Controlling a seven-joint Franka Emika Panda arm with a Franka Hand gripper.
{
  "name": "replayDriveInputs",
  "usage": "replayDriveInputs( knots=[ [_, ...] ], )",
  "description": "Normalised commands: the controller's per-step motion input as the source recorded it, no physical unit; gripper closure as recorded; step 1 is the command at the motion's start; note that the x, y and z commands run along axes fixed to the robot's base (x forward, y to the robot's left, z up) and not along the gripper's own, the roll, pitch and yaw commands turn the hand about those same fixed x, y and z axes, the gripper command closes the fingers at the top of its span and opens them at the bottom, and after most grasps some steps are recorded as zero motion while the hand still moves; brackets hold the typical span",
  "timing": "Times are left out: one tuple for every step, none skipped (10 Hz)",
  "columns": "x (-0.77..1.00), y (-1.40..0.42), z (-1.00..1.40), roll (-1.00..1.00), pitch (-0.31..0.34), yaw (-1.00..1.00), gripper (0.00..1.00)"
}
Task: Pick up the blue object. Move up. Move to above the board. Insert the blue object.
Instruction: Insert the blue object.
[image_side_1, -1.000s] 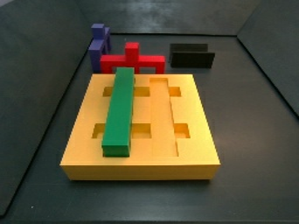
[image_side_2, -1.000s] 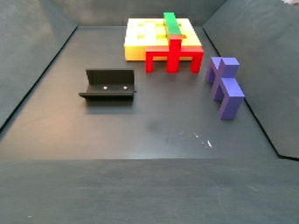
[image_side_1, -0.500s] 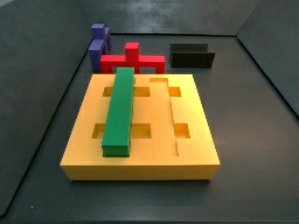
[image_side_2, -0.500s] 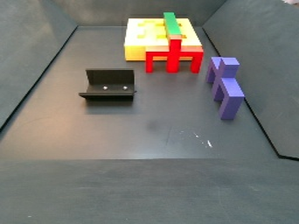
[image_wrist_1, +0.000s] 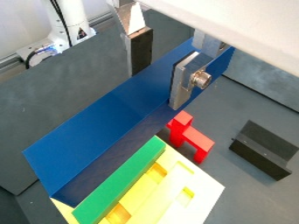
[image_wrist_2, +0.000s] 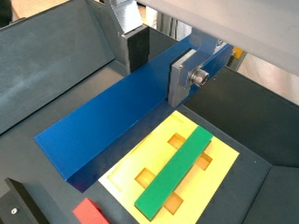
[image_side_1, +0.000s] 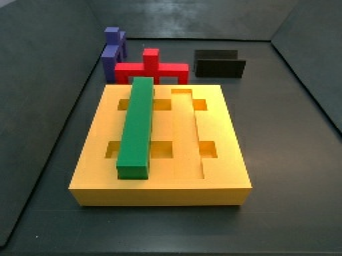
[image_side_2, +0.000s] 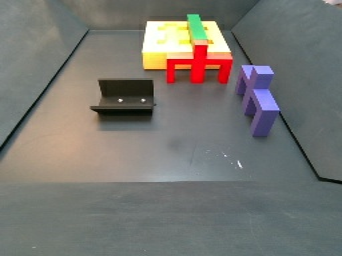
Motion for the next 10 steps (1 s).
replayDriveInputs(
  knots=[
    [0.0,-0.02,-0.39,-0.06,-0.227,0.0,1.0],
    [0.37,0.0,-0.74,-0.03,-0.087,0.15,1.0],
    [0.46,0.0,-1.0,0.0,-0.09,0.29,1.0],
    [0.4,-0.04,-0.97,0.0,-0.12,0.3,1.0],
    [0.17,0.0,-0.92,0.05,-0.139,0.24,1.0],
    [0.0,-0.17,-0.83,0.21,-0.101,0.13,1.0],
    [-0.03,-0.21,-0.72,0.22,-0.02,0.04,1.0],
    [-0.17,-0.18,-0.58,0.19,-0.019,0.01,1.0],
    [-0.26,-0.17,-0.49,0.19,-0.011,0.0,1.0],
    [-0.21,-0.2,-0.42,0.19,0.0,0.0,1.0]
  ],
)
